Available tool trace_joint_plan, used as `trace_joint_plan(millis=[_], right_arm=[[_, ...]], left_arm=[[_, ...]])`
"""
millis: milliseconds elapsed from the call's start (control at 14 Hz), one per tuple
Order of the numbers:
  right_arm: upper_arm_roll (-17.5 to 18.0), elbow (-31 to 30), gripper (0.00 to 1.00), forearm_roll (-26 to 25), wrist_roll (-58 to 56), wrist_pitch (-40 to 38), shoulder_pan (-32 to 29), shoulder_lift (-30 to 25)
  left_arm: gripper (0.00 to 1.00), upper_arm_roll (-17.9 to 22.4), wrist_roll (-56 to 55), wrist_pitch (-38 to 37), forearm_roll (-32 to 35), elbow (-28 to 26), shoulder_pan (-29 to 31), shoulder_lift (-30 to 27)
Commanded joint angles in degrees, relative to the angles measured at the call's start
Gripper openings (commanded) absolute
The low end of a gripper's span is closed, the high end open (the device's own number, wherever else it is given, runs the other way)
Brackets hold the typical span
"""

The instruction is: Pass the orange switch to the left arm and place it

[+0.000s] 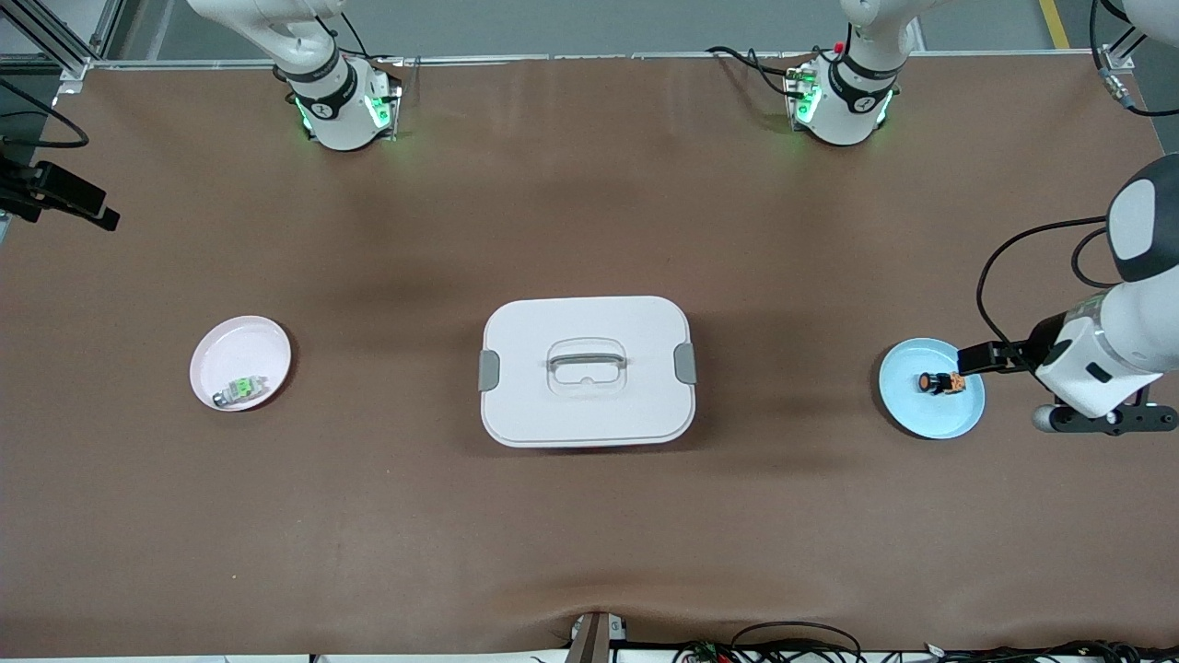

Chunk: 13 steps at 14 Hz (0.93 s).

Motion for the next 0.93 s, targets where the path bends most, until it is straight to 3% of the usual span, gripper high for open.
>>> trace_joint_plan(millis=[0, 501, 645, 788, 860], right_arm=[[-0.07, 1.77, 1.0, 0.09, -0.4, -0.76, -0.16, 0.63], [-0.07, 1.86, 1.0, 0.09, -0.49, -0.76, -0.16, 0.63], [-0.07, 1.86, 1.0, 0.09, -0.49, -0.76, -0.16, 0.63], [-0.07, 1.86, 1.0, 0.09, -0.58, -0.76, -0.16, 0.63], [-0.07, 1.86, 1.0, 0.09, -0.49, -0.76, -0.16, 0.63]], left_arm=[[1.0, -0.09, -0.43, -0.98, -0.28, -0.01, 0.01, -1.78], [1.0, 0.09, 0.09, -5.55, -0.18, -0.09, 1.42, -9.69], [1.0, -1.14, 0.7, -6.08, -2.11, -0.27, 4.14, -11.61], [1.0, 1.91, 0.97, -8.97, -2.91, -0.62, 1.0, -13.38], [1.0, 5.94, 0.97, -9.5, -4.04, -0.8, -2.33, -15.04]])
